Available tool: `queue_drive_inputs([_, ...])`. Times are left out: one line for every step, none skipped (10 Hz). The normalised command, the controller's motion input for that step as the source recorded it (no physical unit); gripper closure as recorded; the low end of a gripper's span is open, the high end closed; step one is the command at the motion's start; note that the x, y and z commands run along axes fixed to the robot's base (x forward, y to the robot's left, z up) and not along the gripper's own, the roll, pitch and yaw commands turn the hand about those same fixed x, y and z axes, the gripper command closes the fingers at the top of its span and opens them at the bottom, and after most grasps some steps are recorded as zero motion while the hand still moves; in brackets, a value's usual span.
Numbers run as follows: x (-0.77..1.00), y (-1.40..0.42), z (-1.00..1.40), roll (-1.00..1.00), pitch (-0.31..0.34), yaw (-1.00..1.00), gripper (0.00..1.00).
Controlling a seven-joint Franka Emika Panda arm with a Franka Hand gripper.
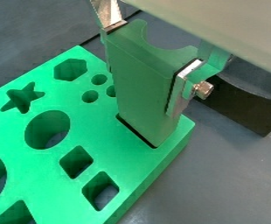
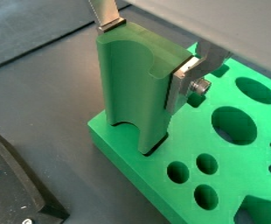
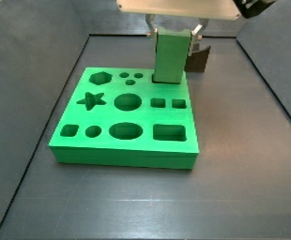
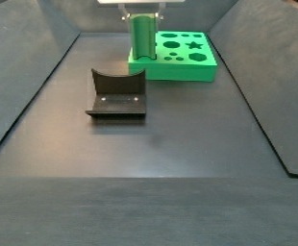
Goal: Insert the arch object.
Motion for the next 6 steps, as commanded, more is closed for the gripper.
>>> queue_drive_inputs([0.00,0.01,-0.22,-0.22,-0.001,-0.13,1.00])
queue_drive_inputs([0.00,0.00,-0.22,-0.24,-0.007,0.00,1.00])
queue_drive_inputs([-0.05,0.00,-0.20,-0.20,-0.007,0.07,1.00])
queue_drive_inputs([-0.05,0.00,-0.21,-0.17,-0.019,0.14,1.00])
queue_drive_inputs([0.00,0.00,-0.19,-0.16,-0.001,0.16,1.00])
queue_drive_inputs([0.00,-0.01,-0.30,-0.14,0.000,0.14,1.00])
